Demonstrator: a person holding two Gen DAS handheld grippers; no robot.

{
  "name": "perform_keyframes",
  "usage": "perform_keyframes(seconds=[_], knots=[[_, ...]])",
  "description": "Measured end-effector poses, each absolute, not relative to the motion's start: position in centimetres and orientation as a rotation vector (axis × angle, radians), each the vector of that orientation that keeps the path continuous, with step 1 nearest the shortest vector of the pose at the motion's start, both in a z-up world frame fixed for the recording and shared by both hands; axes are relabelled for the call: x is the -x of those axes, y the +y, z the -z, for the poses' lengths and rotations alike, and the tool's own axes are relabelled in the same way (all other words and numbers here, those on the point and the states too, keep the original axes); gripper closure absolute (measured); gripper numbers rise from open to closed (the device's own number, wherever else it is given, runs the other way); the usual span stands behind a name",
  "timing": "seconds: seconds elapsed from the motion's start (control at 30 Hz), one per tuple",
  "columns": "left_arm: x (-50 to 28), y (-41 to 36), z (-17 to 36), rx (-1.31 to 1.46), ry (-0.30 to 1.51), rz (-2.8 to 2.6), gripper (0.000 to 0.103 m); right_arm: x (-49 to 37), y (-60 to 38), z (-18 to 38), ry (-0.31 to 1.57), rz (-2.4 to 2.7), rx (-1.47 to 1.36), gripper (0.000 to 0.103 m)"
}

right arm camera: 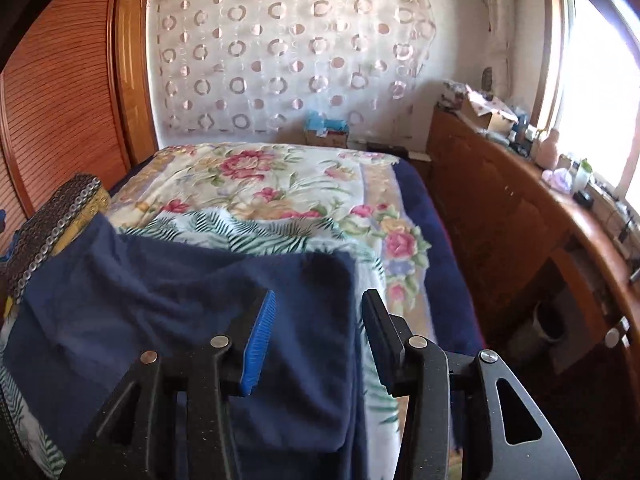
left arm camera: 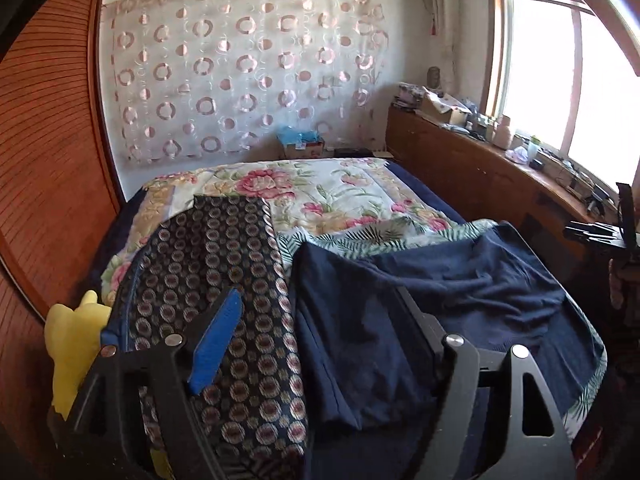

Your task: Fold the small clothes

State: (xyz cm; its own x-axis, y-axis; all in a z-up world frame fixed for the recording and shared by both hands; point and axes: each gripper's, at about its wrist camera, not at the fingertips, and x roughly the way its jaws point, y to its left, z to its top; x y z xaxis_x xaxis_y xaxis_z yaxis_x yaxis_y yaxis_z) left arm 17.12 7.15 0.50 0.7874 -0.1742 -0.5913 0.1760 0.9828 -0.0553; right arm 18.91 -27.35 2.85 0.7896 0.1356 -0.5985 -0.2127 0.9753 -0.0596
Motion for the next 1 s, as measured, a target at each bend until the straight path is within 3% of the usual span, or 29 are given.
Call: perform_keyframes(seconds=[0.47, 0.53, 1.0], knots=[[-12.9, 3.9, 7.7, -0.054, 0.8, 0.232, 0.026, -17.7, -32.9, -0.5, 0.777, -0.237, 0.028, 0.056], [-13.1, 3.7, 8.7, -0.043, 0.828, 0.235, 0.026, -18.0, -32.9, -0.7, 0.793, -0.241, 0.018, 0.052], [-13.9, 1.8, 11.7, -0.089, 0.899, 0.231, 0.025, -21.5, -31.7, -0.2, 0.819, -0.256, -0.026, 0.048]])
